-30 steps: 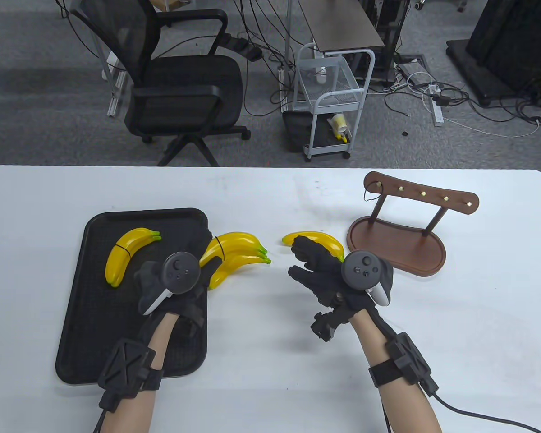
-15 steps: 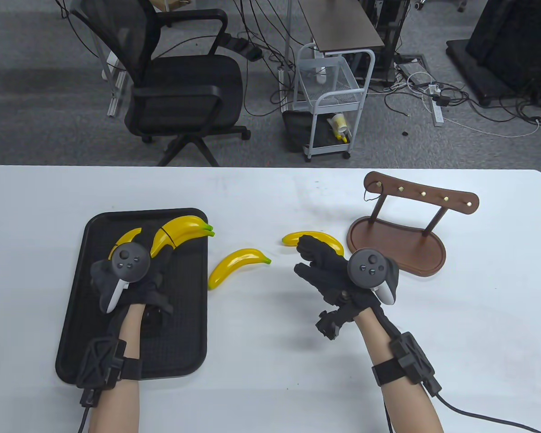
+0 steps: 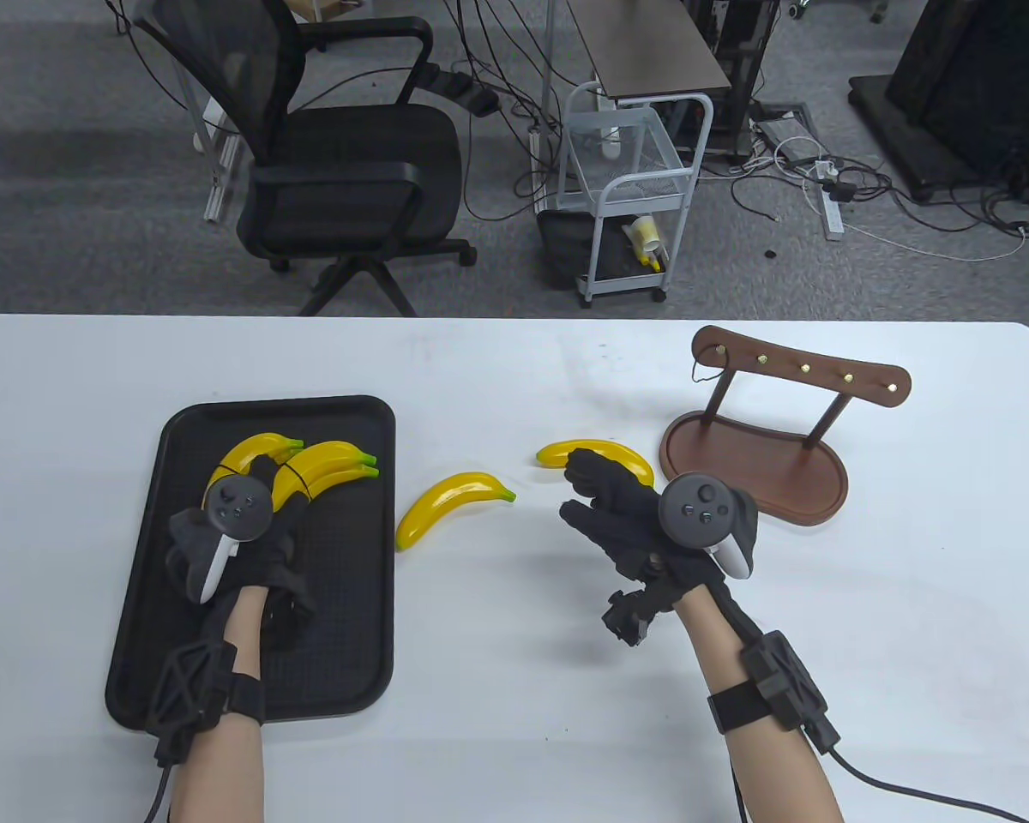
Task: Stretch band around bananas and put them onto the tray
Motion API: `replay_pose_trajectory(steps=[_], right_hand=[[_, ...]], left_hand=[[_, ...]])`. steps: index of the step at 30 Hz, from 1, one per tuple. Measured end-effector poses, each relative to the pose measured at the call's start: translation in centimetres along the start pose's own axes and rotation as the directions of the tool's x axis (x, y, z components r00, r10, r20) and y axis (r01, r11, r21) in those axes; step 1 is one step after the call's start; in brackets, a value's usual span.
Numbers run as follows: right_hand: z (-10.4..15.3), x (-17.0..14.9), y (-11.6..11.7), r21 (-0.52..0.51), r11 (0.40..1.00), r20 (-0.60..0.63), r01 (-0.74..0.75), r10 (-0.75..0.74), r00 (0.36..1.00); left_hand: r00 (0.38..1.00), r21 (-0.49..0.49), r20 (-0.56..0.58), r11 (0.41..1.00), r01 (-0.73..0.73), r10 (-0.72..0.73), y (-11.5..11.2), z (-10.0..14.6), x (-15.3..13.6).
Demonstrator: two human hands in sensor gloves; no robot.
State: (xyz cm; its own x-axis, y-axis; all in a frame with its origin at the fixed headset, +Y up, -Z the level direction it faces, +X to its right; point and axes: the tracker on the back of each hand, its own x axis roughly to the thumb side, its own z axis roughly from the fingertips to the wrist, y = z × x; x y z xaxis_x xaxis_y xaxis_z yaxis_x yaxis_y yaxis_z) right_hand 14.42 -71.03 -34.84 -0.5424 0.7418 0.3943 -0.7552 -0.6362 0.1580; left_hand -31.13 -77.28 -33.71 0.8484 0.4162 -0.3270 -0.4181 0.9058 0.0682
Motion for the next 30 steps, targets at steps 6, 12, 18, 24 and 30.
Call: replay_pose_trajectory(steps=[6, 12, 18, 24, 30], right_hand=[[0.0, 0.0, 0.0, 0.003, 1.000, -0.005, -0.002, 0.002, 1.000], [0.1, -0.1, 0.0, 0.006, 1.000, -0.013, -0.004, 0.004, 1.000], [0.1, -0.1, 0.0, 0.009, 1.000, -0.018, -0.004, 0.004, 1.000], [0.1, -0.1, -0.2, 0.008, 1.000, -0.016, -0.004, 0.004, 1.000], [0.1, -0.2, -0.1, 0.012, 1.000, -0.017, -0.008, 0.008, 1.000]], left_hand=[[1.000, -0.033, -0.010, 0.999, 0.006, -0.007, -0.8, -0.1, -0.4], [1.000, -0.045, -0.008, 0.999, 0.007, -0.007, -1.1, -0.1, -0.3], [1.000, -0.057, -0.005, 0.998, -0.006, 0.005, -1.2, -0.1, -0.4], [1.000, -0.068, -0.008, 0.998, -0.015, 0.014, -1.2, 0.1, -0.4], [0.999, -0.063, 0.004, 0.997, -0.035, 0.035, -0.9, 0.2, -0.4]])
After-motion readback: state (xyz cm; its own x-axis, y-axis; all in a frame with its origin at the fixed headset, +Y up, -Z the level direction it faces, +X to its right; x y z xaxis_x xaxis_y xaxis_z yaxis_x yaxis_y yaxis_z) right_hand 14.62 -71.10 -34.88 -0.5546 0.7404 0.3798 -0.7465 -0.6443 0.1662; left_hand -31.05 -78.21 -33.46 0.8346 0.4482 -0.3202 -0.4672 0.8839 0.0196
